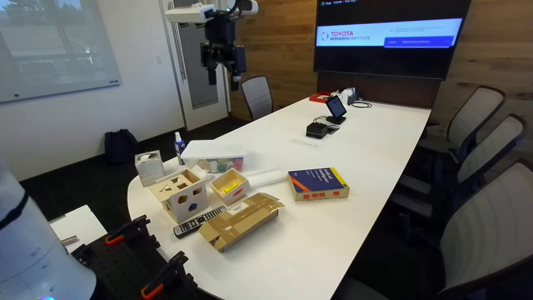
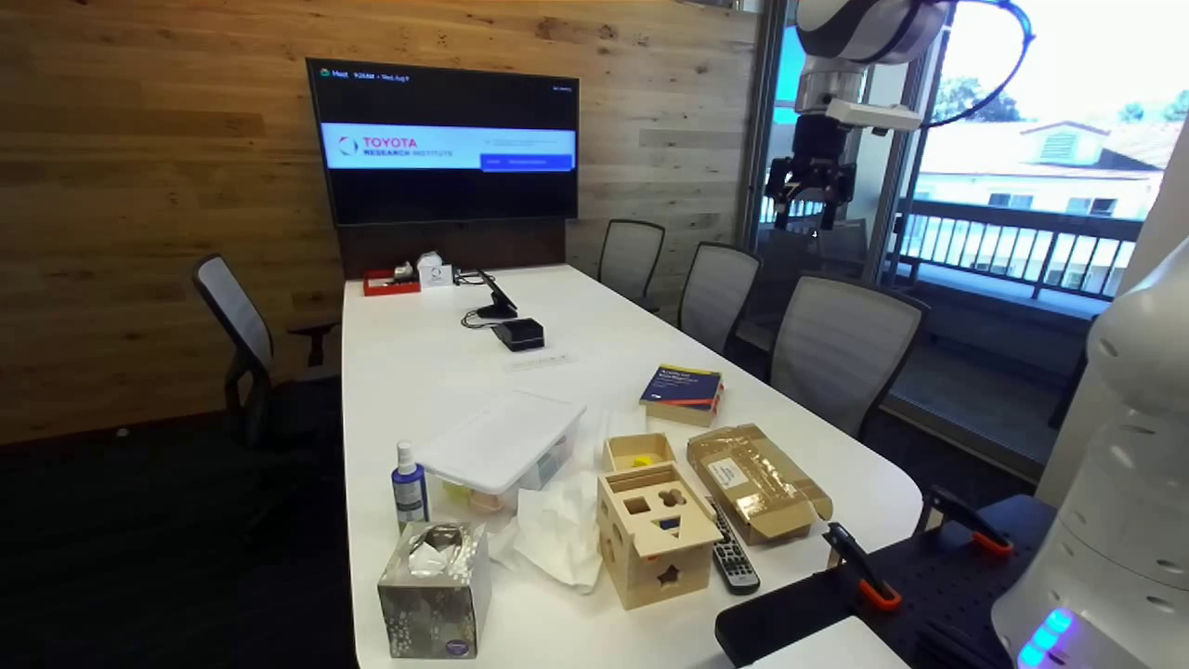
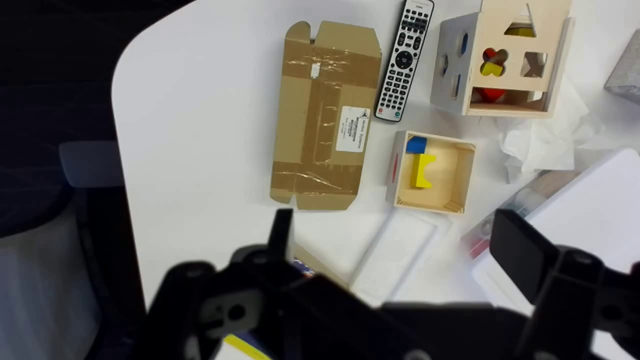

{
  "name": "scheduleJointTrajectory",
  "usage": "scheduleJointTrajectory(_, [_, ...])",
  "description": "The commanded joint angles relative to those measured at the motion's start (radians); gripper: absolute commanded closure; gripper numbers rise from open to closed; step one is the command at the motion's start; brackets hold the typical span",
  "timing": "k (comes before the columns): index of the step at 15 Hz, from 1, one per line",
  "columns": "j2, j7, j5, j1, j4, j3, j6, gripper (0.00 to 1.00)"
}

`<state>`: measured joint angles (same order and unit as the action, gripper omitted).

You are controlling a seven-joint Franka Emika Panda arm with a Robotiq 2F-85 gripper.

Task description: Wipe the cardboard box with the napkin

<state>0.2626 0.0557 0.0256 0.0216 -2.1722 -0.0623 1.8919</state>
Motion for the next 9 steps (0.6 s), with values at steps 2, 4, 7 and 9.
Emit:
scheduleJointTrajectory(2, [-0.141,-0.034,-0.031,-0.071,-0.016,0.113,0.143,0.00])
scheduleJointTrajectory(4, [-0.215,-0.034,-0.042,-0.103,-0.023,0.153,0.242,0.00])
scheduleJointTrajectory(7, [-0.338,-0.011,-0.056,-0.143,-0.008,0.191,0.360,0.00])
scheduleJointTrajectory(9, [-0.428,0.007,-0.054,-0.166,0.012,0.211,0.421,0.00])
